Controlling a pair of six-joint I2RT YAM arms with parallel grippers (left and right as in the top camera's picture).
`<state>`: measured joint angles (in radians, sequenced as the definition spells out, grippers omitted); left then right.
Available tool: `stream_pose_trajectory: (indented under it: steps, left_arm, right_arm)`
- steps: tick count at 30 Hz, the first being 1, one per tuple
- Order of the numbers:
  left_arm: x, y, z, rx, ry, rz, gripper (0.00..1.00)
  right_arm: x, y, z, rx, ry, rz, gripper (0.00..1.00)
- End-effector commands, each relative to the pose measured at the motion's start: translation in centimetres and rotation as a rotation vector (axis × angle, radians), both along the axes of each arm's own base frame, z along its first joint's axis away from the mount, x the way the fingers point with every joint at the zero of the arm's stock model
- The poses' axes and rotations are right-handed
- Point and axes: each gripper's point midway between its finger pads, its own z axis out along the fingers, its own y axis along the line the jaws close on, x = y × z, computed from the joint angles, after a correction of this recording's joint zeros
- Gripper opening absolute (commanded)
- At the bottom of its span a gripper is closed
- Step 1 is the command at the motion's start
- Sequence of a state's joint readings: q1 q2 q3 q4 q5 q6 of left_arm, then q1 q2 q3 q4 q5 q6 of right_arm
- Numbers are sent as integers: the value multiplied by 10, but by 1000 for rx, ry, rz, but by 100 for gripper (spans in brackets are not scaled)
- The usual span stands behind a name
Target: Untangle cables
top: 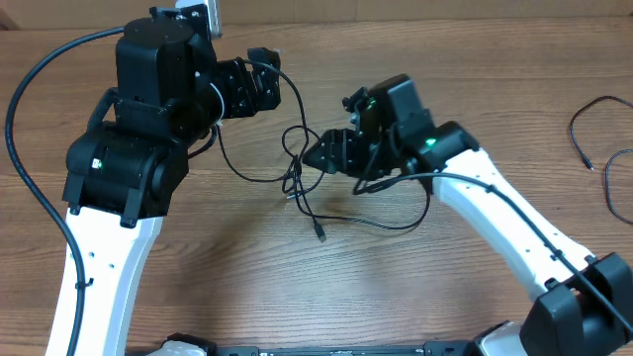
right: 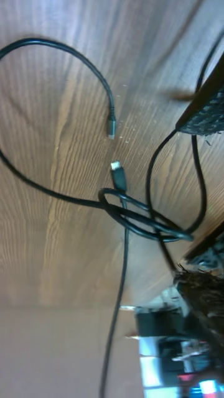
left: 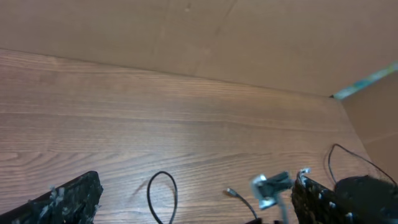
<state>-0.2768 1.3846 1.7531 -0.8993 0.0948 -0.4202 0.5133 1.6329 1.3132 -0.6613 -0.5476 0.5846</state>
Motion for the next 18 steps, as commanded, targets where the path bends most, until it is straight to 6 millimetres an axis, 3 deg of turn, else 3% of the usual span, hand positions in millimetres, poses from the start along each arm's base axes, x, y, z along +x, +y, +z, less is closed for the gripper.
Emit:
stream_pose_trajectory:
  steps: [1, 4, 6, 7, 18]
  left_arm:
    - [-7, -2, 19, -38, -37, -17, 97]
    - [-8, -2, 18, -36, -32, -17, 97]
    - [-8, -2, 18, -36, -31, -17, 98]
    - [-8, -2, 18, -36, -31, -17, 97]
    - [-7, 1, 19, -30, -38, -1, 98]
  right_arm:
    - [-2, 12, -11, -21, 69, -142, 68]
    - [-9, 28, -13, -18, 69, -172, 63]
    - [-12, 34, -14, -34, 60, -191, 45]
    - [-15, 38, -14, -37, 51, -187, 42]
    - [-37, 49, -24, -98, 44, -148, 46]
